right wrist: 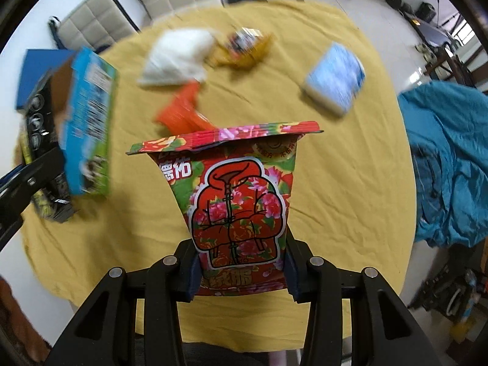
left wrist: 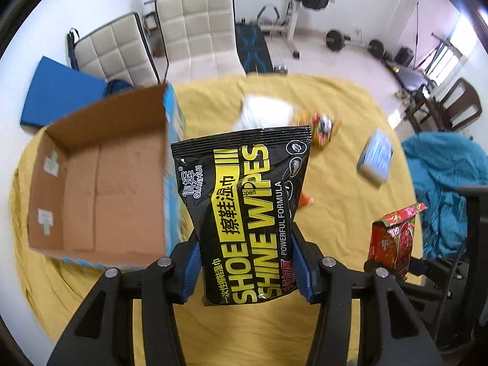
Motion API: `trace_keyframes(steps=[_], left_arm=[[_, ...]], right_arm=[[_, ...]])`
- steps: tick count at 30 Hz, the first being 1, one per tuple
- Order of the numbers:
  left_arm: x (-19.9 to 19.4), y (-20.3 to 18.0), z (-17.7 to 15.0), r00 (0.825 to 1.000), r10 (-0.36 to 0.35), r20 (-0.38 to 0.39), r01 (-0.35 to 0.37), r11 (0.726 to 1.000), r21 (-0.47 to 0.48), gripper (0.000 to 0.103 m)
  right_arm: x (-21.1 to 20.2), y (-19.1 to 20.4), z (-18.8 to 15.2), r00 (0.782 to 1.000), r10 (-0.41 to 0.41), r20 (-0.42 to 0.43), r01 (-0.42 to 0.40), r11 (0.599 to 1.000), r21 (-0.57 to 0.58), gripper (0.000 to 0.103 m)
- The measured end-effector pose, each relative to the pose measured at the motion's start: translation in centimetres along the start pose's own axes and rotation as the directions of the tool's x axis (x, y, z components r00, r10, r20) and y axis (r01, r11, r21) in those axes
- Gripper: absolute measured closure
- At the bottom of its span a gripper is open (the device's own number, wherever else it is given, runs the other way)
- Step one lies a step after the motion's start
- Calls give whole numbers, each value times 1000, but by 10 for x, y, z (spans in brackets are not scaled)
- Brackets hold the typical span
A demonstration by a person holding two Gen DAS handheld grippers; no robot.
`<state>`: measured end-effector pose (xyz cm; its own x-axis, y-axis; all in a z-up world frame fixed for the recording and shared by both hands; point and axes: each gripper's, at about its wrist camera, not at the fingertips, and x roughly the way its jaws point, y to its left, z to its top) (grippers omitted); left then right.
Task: Organize soft objects
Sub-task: 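Carry both bags over the cardboard box with both tools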
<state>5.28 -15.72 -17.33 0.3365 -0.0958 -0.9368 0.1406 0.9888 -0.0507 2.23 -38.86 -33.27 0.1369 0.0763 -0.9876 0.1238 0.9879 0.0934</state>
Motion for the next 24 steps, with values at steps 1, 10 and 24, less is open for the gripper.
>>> trace_keyframes(steps=[1, 10, 24], left_arm=[[-9, 7, 5, 1000, -6, 18, 6, 1000, -3, 54], [-39, 89, 47, 995, -69, 66, 71, 997, -30, 54], [18, 241, 103, 983, -116, -142, 111, 993, -43, 54]], right_arm=[[-13, 13, 5, 1000, 10, 14, -10, 1000, -6, 58], [-81, 130, 50, 991, 98, 90, -93, 994, -53, 58], [-7, 295, 131, 982, 188, -22, -190, 977, -98, 58]])
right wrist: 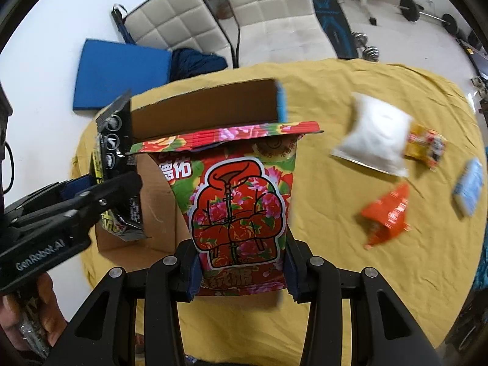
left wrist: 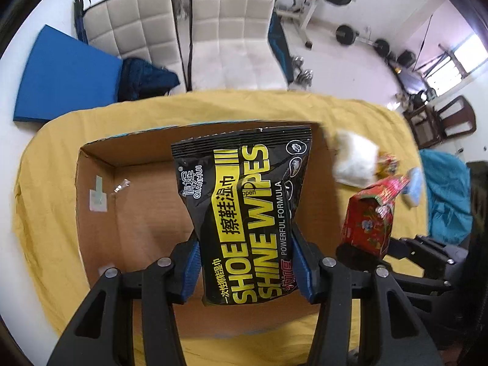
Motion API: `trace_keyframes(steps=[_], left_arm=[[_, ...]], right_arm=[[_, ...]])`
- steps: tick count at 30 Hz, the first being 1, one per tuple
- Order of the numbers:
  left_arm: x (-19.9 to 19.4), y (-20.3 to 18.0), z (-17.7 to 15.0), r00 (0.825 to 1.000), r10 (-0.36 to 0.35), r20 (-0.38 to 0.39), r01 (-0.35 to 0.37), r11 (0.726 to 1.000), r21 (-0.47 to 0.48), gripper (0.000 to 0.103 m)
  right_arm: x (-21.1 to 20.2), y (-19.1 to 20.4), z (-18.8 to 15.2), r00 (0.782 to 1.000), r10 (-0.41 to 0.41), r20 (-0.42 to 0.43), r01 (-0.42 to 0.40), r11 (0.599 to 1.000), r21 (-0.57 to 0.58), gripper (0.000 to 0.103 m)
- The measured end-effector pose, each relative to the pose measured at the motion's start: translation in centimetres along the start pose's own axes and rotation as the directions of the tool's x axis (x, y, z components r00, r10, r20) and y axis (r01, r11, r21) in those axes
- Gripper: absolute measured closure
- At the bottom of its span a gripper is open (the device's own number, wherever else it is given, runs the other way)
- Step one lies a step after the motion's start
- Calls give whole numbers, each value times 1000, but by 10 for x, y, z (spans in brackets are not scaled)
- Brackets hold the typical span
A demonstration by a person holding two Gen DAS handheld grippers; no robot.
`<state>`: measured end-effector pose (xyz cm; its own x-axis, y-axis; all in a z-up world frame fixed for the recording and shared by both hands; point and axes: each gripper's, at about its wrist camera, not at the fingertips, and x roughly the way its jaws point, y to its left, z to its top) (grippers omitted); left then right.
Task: Organize soft objects
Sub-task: 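Carry both bags over the cardboard box with both tools, then open both tools to drop the bags into the box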
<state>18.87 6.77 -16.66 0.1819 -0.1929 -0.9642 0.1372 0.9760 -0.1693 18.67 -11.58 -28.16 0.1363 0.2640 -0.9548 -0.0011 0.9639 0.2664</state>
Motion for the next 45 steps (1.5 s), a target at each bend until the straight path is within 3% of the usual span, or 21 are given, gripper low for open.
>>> trace_keyframes(steps=[2, 10, 18, 27, 31, 36, 43, 45], left_arm=[[14, 13, 6, 999, 12, -32, -12, 1000, 0, 54], [77, 58, 29, 981, -87, -171, 81, 996, -43, 54], [116, 69, 33, 972, -113, -207, 106, 993, -46, 54], [138, 80, 27, 961, -137, -241, 126, 990, -61, 53], [136, 80, 25, 958, -126, -257, 106, 990, -93, 53], [122, 76, 19, 971, -63, -231, 48, 996, -69, 52], [77, 73, 14, 989, 4, -146, -13, 998, -57, 26], [61, 73, 8, 994, 17, -111, -24, 998, -66, 18]], right_arm=[[25, 12, 15, 1000, -9, -28, 9, 1000, 6, 58], [94, 29, 51, 992, -57, -109, 58, 998, 11, 58], [141, 40, 63, 978, -113, -173, 114, 993, -2, 57], [157, 42, 55, 970, -152, -188, 155, 988, 5, 56], [156, 48, 51, 968, -168, -185, 171, 985, -1, 48], [145, 55, 45, 971, -172, -165, 173, 985, -14, 41], [120, 73, 27, 972, -191, -136, 187, 982, -40, 33], [111, 74, 21, 973, -198, -118, 194, 980, -44, 20]])
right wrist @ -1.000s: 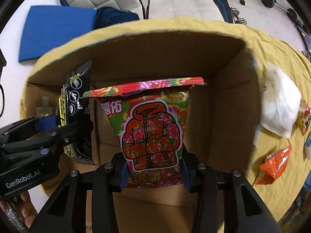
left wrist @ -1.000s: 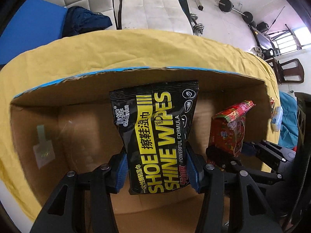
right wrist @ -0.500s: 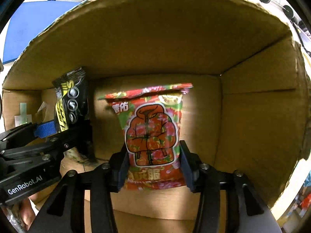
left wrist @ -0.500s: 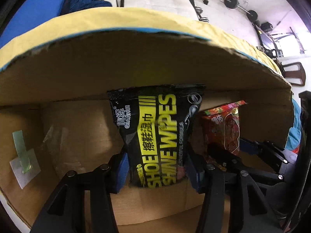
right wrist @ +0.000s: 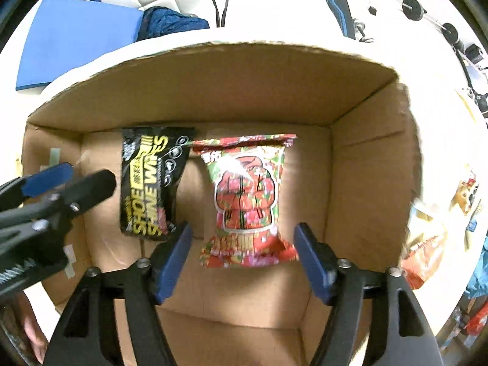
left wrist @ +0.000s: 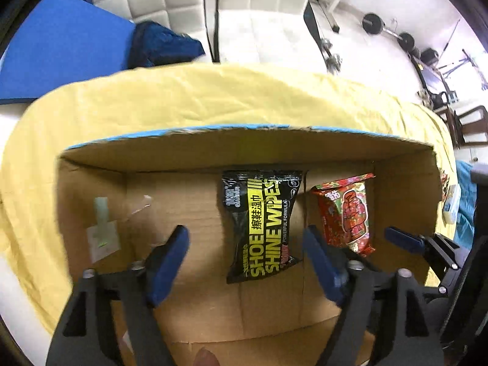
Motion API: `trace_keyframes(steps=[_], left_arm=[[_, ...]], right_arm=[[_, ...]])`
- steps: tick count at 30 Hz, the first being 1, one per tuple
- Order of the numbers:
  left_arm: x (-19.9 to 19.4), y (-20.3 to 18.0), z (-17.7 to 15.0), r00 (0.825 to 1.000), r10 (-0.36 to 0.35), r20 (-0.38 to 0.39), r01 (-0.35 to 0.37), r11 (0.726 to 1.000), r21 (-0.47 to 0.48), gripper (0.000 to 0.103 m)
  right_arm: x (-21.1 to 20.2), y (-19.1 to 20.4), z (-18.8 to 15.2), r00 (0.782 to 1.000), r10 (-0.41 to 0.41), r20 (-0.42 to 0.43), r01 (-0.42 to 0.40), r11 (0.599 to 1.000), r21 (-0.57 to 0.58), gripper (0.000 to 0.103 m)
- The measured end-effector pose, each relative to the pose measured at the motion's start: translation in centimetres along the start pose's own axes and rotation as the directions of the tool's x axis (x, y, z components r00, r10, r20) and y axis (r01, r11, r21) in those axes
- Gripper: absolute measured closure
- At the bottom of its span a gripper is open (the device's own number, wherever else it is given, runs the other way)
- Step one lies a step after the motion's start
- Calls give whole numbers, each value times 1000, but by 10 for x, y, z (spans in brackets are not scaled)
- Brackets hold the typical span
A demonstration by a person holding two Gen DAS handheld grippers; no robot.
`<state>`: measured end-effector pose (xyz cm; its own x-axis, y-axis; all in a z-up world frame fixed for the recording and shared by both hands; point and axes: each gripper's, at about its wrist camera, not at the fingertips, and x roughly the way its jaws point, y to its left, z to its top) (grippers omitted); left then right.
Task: Organize soft objects
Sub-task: 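Open both tools to drop the bags into the box, then grasp the white tissue pack with the left tool while the right tool grasps the blue wipes pack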
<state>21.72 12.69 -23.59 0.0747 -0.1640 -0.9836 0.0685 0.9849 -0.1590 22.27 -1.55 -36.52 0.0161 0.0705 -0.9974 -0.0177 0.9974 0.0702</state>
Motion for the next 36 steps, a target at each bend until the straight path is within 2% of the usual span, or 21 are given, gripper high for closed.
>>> trace_keyframes(steps=[2, 4, 5, 6, 10, 11, 14, 17, 19, 23, 29, 36], left_arm=[[-11, -2, -9, 1000, 13, 28, -13, 1000, -6, 16], [-25, -3, -21, 998, 26, 53, -25, 1000, -9, 3], [-31, -6, -24, 998, 27, 58, -26, 1000, -8, 2], [-33, -5, -27, 998, 25, 62, -25, 1000, -8, 2], [-38, -6, -38, 995, 34, 95, -33, 999, -5, 2], [-40, -8, -37, 994, 33, 104, -33, 999, -5, 2], [-55, -13, -47, 989, 38, 144, -38, 999, -2, 2], [-72, -19, -62, 980, 59, 189, -59, 998, -5, 2], [-83, -23, -72, 974, 66, 218, -66, 998, -8, 2], [-102, -28, -91, 961, 93, 259, -94, 995, -8, 2], [-113, -37, -113, 958, 113, 264, -112, 994, -19, 2], [-123, -50, -130, 959, 109, 261, -96, 993, -63, 2]], right_arm=[[-8, 4, -13, 1000, -7, 25, 7, 1000, -3, 15], [-20, 4, -24, 999, -11, 43, 11, 1000, -4, 14], [-22, 4, -23, 999, -12, 48, 12, 1000, -5, 11], [-27, 4, -27, 998, -11, 57, 12, 1000, -6, 7], [-50, 1, -51, 996, -17, 90, 18, 1000, -5, 6], [-50, -2, -39, 995, -15, 94, 15, 1000, -3, 6], [-68, -8, -51, 992, -15, 127, 15, 1000, -3, 6], [-84, -8, -64, 987, -7, 158, 7, 1000, 0, 5], [-94, -8, -74, 984, -3, 177, 3, 1000, 1, 1], [-110, -8, -90, 979, 9, 204, -10, 1000, 1, 0], [-134, -10, -111, 972, 39, 232, -36, 999, -21, 0], [-151, -21, -127, 967, 93, 237, -82, 995, -55, 0]])
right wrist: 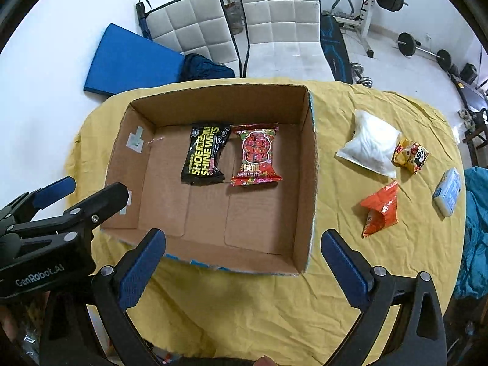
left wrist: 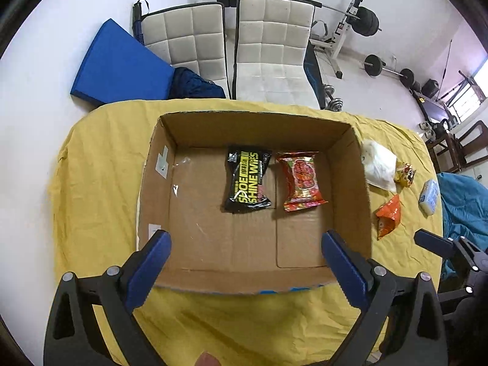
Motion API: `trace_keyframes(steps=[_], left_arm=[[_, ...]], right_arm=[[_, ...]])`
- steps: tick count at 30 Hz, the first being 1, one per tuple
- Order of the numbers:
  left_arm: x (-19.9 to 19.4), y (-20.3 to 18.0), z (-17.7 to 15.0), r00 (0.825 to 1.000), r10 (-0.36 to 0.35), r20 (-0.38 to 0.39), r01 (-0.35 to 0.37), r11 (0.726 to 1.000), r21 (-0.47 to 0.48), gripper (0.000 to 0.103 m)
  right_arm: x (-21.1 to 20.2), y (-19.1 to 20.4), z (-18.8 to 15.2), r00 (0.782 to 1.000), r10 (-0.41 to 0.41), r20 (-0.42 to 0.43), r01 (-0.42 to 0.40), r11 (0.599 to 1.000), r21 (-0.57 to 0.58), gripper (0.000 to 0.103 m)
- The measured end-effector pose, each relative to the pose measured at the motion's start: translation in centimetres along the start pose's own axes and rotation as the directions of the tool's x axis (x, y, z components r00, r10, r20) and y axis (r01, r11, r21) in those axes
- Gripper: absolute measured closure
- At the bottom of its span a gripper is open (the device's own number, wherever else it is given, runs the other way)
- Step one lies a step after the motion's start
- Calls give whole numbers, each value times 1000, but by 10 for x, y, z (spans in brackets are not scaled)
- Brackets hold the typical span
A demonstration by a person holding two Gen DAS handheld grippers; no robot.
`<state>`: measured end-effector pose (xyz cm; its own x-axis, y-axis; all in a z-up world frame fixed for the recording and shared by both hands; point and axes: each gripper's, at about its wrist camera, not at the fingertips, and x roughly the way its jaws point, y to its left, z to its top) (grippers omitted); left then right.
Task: Organize soft objects
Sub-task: 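Grasp the white tissue pack with the left tool while the right tool grasps the blue wipes pack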
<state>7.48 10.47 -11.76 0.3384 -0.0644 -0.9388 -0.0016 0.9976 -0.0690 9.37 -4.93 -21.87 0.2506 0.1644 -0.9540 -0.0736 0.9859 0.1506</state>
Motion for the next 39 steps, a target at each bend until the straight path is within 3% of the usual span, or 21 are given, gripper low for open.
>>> trace_keyframes(steps=[7, 15, 21, 27, 33, 39], left_arm=[[-21, -51, 3, 999, -2, 44, 0, 1000, 28, 2], [3, -159, 31, 997, -81, -13, 82, 988, 133, 2], [62, -247, 69, 988, -99, -123, 127, 960, 250, 2], [156, -296, 107, 962, -61, -266, 143, 943, 300, 2], [233, -319, 124, 931, -36, -362, 155, 939, 306, 2], [276, -330, 125, 899, -29, -436, 172, 941, 292, 2]], right_arm=[[-20, -67, -4, 1000, 9, 9, -9, 997, 76, 0], [-43, -218, -9, 996, -94, -1, 91, 961, 261, 0], [-35, -344, -7, 983, -172, -64, 183, 907, 379, 0], [11, -439, 4, 980, -139, -140, 189, 864, 466, 0], [76, -492, 14, 974, -75, -214, 182, 821, 541, 0], [127, -517, 14, 966, 23, -256, 143, 778, 611, 0]])
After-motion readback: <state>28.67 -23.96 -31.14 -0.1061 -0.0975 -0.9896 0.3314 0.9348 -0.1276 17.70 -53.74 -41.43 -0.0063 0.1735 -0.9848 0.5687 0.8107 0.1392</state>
